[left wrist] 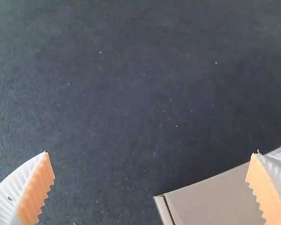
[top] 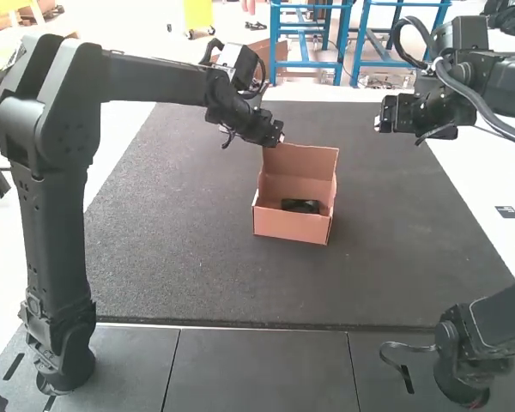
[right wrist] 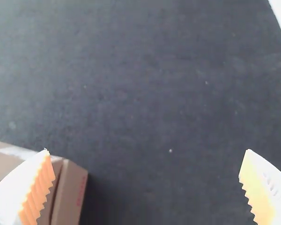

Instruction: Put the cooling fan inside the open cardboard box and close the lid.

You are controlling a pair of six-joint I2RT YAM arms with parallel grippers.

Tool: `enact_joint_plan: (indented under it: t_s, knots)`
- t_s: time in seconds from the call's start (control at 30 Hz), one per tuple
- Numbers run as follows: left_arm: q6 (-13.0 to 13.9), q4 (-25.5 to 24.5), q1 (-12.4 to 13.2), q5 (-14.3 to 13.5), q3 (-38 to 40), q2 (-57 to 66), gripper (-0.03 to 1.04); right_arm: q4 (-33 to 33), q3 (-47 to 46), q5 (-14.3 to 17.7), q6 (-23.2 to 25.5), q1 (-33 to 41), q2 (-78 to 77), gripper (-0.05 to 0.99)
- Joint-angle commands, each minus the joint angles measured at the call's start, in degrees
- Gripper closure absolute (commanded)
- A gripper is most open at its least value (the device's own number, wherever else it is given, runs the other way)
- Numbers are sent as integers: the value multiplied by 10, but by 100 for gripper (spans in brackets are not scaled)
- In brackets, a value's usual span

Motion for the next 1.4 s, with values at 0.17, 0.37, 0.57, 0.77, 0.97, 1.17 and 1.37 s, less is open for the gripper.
enact_joint_plan:
  t_s: [0.17,0.37,0.57,0.77,0.97,1.17,1.37]
  knots:
    - [5,-41,-13,7,23,1,4,1,-7,-19,-4,-15,-5,3]
    - [3,-77,-16,18,11,1,4,1,-8,-21,-4,-13,-4,3]
    - [3,-100,-16,27,-9,-4,4,1,-14,-21,-4,-10,-4,3]
    - [5,-131,-19,41,-25,-10,4,1,-20,-24,-4,-10,-4,3]
    - [7,-132,-29,45,-49,-13,4,1,-24,-27,-2,-10,-4,3]
    - [7,-108,-33,44,-75,-13,4,0,-27,-28,0,-11,-4,3]
    - [7,-60,-33,40,-100,-11,4,-4,-28,-29,1,-10,-4,3]
